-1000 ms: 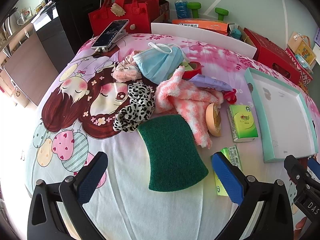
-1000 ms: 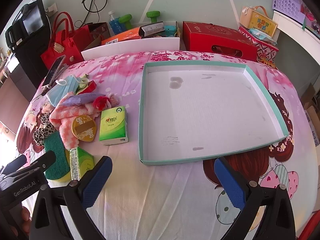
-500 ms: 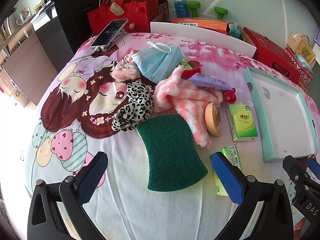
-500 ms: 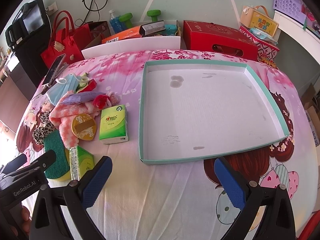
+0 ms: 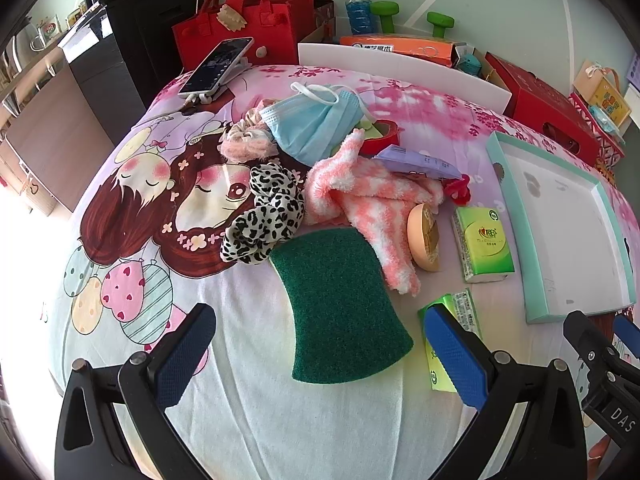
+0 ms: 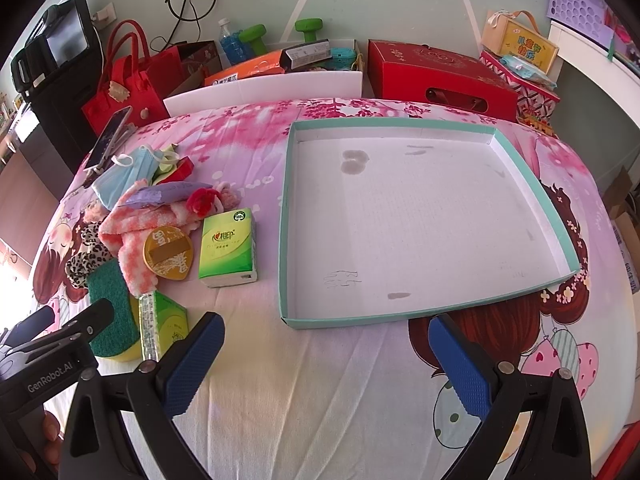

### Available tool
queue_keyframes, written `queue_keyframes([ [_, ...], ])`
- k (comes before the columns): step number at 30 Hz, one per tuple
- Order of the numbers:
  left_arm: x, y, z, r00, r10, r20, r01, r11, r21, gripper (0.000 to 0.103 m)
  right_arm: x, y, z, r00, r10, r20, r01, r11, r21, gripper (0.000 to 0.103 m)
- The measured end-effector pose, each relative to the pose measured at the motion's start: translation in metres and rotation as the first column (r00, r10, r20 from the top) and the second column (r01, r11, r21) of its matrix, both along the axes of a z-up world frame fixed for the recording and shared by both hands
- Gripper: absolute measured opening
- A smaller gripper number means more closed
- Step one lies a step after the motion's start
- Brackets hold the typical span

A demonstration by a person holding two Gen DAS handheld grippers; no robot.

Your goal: Organize soft objects

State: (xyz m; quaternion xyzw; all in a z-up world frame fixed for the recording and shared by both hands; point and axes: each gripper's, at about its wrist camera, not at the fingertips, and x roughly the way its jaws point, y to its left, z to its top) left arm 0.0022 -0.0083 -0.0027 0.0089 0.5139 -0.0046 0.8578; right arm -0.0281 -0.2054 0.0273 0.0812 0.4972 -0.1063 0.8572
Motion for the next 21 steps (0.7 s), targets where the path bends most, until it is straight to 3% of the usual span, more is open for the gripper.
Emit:
queue_keyframes([
  [21, 0.0005, -0.0003, 0.0003, 1.0, 0.001, -0.001, -0.001, 1.0, 0.0, 0.103, 0.0006, -0.0002, 0.0004, 1.0, 0.001, -0.002, -0.001, 1.0, 0.001, 0.103],
])
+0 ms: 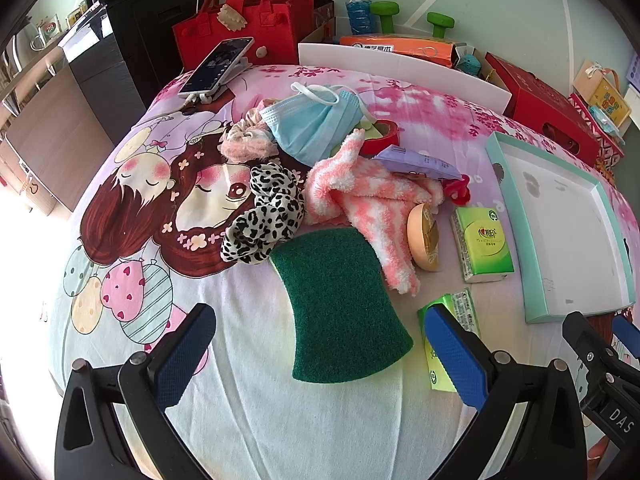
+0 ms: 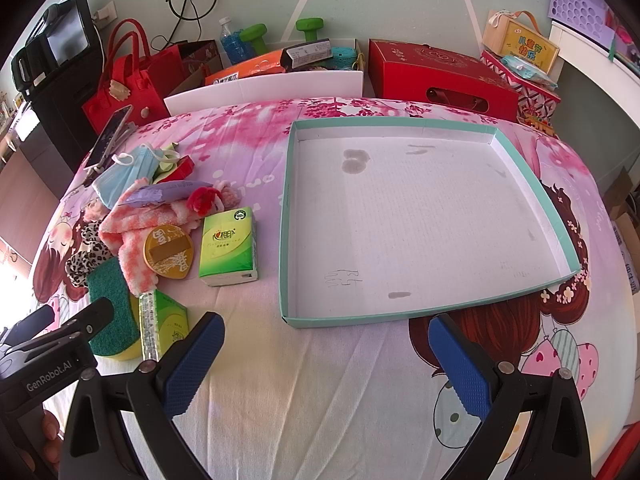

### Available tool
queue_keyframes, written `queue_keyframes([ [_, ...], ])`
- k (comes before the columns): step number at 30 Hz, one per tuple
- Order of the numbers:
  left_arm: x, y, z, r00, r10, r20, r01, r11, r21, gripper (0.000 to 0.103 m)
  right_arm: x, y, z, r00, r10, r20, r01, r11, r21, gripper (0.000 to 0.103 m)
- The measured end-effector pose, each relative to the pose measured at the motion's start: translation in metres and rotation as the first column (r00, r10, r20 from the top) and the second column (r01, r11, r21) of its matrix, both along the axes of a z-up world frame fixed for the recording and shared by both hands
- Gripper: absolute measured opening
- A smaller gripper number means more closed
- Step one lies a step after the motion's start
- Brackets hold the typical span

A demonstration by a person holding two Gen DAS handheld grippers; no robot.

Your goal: Organize soft objects

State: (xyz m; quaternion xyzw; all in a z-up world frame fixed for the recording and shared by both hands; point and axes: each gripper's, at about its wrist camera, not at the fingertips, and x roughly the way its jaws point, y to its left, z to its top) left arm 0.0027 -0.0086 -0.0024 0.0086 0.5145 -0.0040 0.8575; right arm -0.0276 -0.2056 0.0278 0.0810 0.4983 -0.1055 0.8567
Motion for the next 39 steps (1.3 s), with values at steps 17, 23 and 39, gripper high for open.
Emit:
queue_keyframes([
  [17, 0.006, 0.043, 0.005, 0.991, 0.132, 0.0, -0.132, 0.99, -0.055, 0.103, 0.005, 0.027, 0.003, 0.995, 0.084, 0.05, -0.088, 0.993, 0.079, 0.103],
  [23, 0.008, 0.044, 0.002, 0.992, 0.127, -0.013, -0.128, 0.99, -0.067, 0.103, 0.011, 0.055, -0.001, 0.984, 0.173, 0.047, -0.178, 0.979, 0.104, 0.103],
  [39, 0.013, 0.045, -0.012, 0.985, 0.156, -0.072, -0.162, 0.983, -0.086, 0.103, 0.024, 0.098, -0.032, 0.955, 0.285, -0.08, -0.286, 0.958, 0.0, 0.103],
])
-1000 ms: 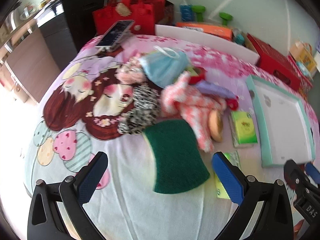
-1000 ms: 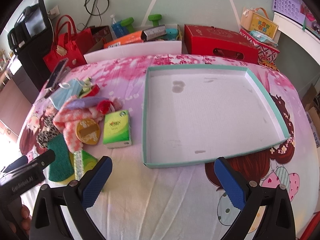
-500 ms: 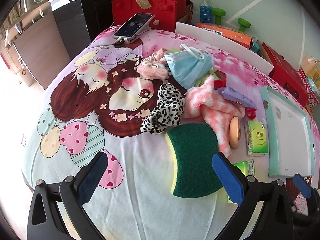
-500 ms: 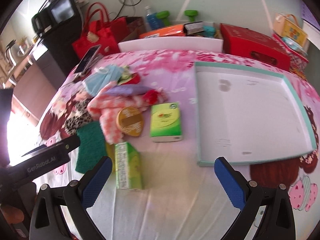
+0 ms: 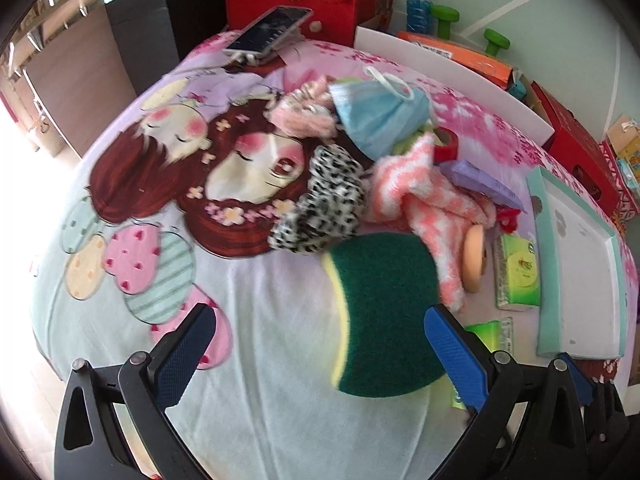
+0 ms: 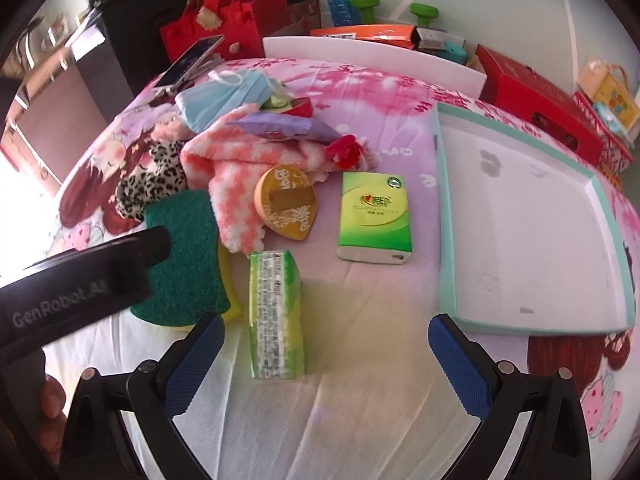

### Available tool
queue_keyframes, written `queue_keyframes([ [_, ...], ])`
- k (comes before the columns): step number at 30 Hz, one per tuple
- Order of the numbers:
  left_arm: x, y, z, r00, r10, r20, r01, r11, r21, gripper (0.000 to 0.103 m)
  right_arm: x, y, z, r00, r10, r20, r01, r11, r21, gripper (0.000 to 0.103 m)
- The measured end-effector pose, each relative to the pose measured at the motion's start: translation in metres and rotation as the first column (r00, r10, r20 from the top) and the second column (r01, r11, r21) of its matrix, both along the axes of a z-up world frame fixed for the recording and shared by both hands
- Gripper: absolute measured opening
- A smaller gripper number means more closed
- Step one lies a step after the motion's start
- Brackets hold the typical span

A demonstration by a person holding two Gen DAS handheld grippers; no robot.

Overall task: Organize soft objects
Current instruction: 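Grasp the green sponge with the left tool while the right tool grasps the green roll pack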

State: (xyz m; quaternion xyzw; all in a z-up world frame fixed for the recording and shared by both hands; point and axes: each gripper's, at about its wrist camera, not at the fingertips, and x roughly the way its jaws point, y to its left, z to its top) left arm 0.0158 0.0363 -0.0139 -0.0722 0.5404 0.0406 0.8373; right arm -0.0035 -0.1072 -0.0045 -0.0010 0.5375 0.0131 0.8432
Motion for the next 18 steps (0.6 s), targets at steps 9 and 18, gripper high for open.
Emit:
queue_keyframes([
  [9, 0.01, -0.019, -0.015, 0.996, -0.053, -0.066, 0.048, 0.996, -0.075, 0.103, 0.004, 0.006, -0.012, 1.0, 0.007, -0.028, -0.007, 1.0, -0.009, 0.096],
  [18, 0.021, -0.026, -0.036, 0.989, -0.054, -0.134, 0.043, 0.996, -0.081, 0.103, 0.008, 0.01, -0.027, 0.997, 0.015, -0.077, -0.015, 1.0, -0.012, 0.088],
])
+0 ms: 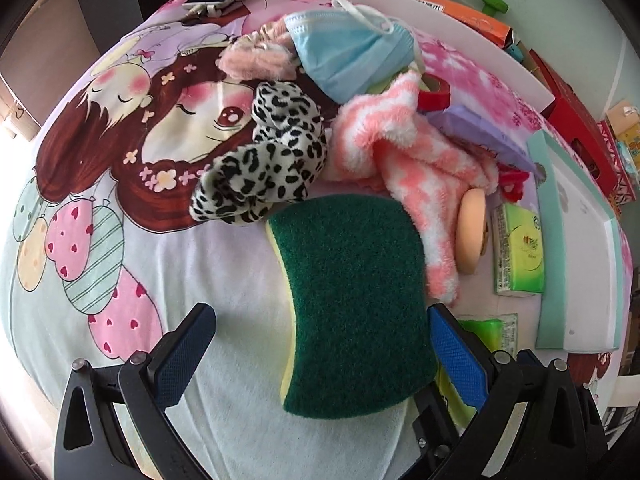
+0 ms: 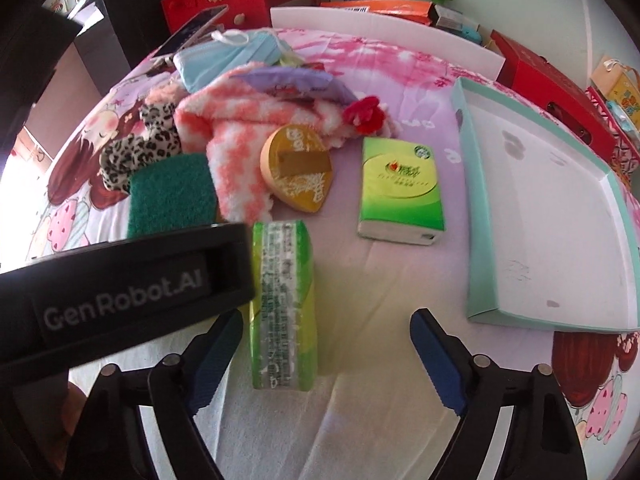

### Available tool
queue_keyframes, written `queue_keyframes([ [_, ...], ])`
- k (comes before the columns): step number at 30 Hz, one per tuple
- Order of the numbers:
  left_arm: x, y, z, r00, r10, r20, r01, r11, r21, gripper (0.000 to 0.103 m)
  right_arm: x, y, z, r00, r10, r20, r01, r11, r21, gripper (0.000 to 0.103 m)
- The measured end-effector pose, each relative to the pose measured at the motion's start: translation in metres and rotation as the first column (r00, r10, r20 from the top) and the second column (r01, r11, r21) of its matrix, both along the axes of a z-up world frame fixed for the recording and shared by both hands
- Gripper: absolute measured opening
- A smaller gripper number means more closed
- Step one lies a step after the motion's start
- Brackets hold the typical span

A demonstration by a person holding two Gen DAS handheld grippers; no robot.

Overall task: Organize soft objects
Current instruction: 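Grasp the green sponge with the left tool while the right tool grasps the green roll pack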

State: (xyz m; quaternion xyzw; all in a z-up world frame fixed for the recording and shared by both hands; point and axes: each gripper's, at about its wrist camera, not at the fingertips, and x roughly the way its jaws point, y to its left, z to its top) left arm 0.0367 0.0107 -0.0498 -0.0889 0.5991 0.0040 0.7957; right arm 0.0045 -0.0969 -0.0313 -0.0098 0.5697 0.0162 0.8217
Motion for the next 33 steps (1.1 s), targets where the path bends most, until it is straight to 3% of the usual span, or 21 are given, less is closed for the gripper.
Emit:
queue_keyframes([
  [13, 0.009, -0.017, -0.02, 1.0, -0.024, -0.013, 0.024, 0.999, 0.032, 0.102, 0.004, 0.002, -0.008, 1.0, -0.006, -0.007, 0.006, 1.0, -0.007, 0.084],
  [19, 0.006, -0.012, -0.013, 0.999, -0.034, -0.005, 0.034, 0.999, -0.002, 0.087, 0.004, -0.002, -0.002, 1.0, -0.023, 0.011, 0.023, 1.0, 0.003, 0.066],
  [21, 0.003, -0.012, -0.009, 0.999, -0.045, 0.003, 0.045, 0.999, -0.024, 0.083, 0.003, -0.004, 0.001, 0.999, -0.026, 0.019, 0.026, 1.0, 0.011, 0.052],
  [23, 0.0, -0.011, -0.005, 0.999, -0.047, 0.009, 0.047, 0.998, -0.036, 0.078, 0.003, -0.005, 0.002, 0.999, -0.026, 0.025, 0.026, 1.0, 0.008, 0.047],
  [26, -0.001, -0.007, -0.002, 0.999, -0.038, 0.014, 0.039, 0.996, -0.078, 0.065, 0.0, -0.006, 0.002, 0.999, -0.031, 0.027, 0.031, 0.999, 0.012, 0.038],
  [29, -0.005, -0.002, 0.003, 0.999, -0.035, 0.023, 0.038, 0.991, -0.132, 0.065, -0.001, -0.008, 0.003, 0.999, -0.036, 0.028, 0.035, 0.999, 0.021, 0.032],
  [33, -0.008, 0.004, 0.008, 0.999, -0.032, 0.036, 0.036, 0.989, -0.144, 0.065, 0.0, -0.012, 0.003, 0.999, -0.036, 0.032, 0.035, 0.999, 0.031, 0.026],
])
